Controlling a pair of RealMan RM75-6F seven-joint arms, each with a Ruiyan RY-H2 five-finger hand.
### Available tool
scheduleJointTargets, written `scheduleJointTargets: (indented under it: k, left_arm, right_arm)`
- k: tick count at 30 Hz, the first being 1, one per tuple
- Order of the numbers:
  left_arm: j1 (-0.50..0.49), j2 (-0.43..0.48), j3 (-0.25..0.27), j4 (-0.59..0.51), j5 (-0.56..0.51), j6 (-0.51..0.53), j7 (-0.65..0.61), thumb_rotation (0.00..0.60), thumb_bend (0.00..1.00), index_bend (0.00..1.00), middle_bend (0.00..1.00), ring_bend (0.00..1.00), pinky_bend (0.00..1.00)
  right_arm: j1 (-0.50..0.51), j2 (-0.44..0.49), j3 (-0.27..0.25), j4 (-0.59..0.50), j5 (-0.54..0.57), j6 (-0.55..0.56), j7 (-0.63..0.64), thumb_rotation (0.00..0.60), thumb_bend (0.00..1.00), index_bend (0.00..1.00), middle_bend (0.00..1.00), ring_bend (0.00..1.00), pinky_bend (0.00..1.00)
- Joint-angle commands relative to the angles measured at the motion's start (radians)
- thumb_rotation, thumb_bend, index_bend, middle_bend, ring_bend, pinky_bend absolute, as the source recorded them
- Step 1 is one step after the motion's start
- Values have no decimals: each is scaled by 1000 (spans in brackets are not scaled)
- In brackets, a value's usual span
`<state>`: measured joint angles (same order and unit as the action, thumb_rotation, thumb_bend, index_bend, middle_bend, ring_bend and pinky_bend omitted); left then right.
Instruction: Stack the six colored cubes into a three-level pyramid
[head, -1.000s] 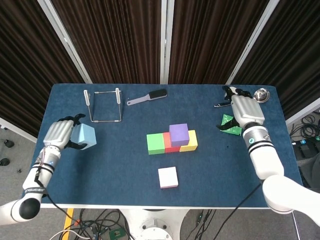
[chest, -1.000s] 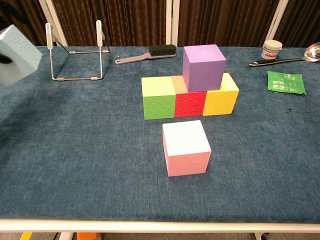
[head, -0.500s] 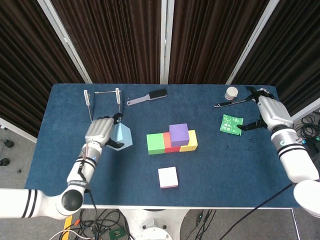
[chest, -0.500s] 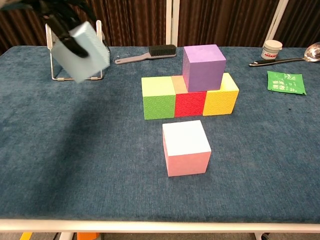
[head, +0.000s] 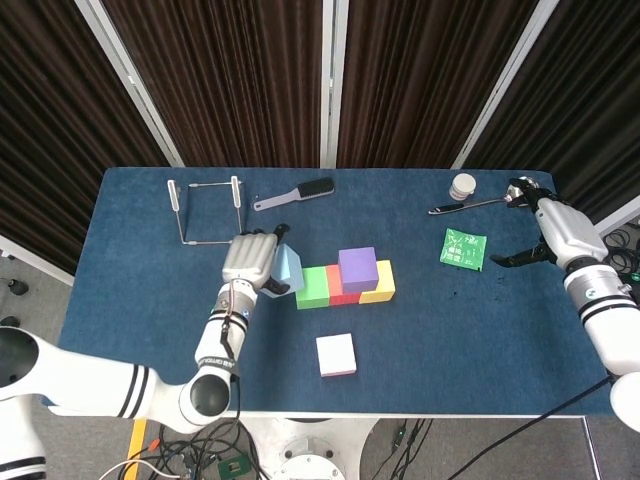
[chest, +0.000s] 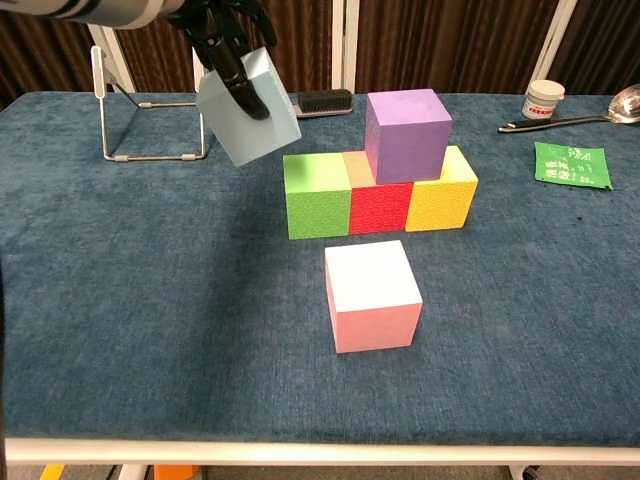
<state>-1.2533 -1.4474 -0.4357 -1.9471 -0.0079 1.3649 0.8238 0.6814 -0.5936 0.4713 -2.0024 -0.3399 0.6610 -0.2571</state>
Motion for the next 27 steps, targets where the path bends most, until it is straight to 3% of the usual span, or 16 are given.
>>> scheduleJointTargets:
  k: [1,5,16,27]
  left_arm:
    - [-23,-28,-6,40,-23,5,28,600,206,137,523,191,215]
    - [-35,-57,-10,84,-46,-1,47,600,206,137,523,192,215]
    - [-74,-141,-17,146,-50,-8,98,600,206,137,523,192,215]
    - [-87,-182,-36,201,-48,-4,127,600,206,137,523,192,215]
  right_arm:
    - [1,7,-13,10,-26,-12,45,600,21,0,203,0,0]
    - [-11,0,-20,21,-72,9,101,600,20,0,203,0,0]
    - [-109,14,35,71,-213,6,394,600,14,0,217,0,0]
    - [-143,4,35,116,-306,-3,531,600,14,0,208,0,0]
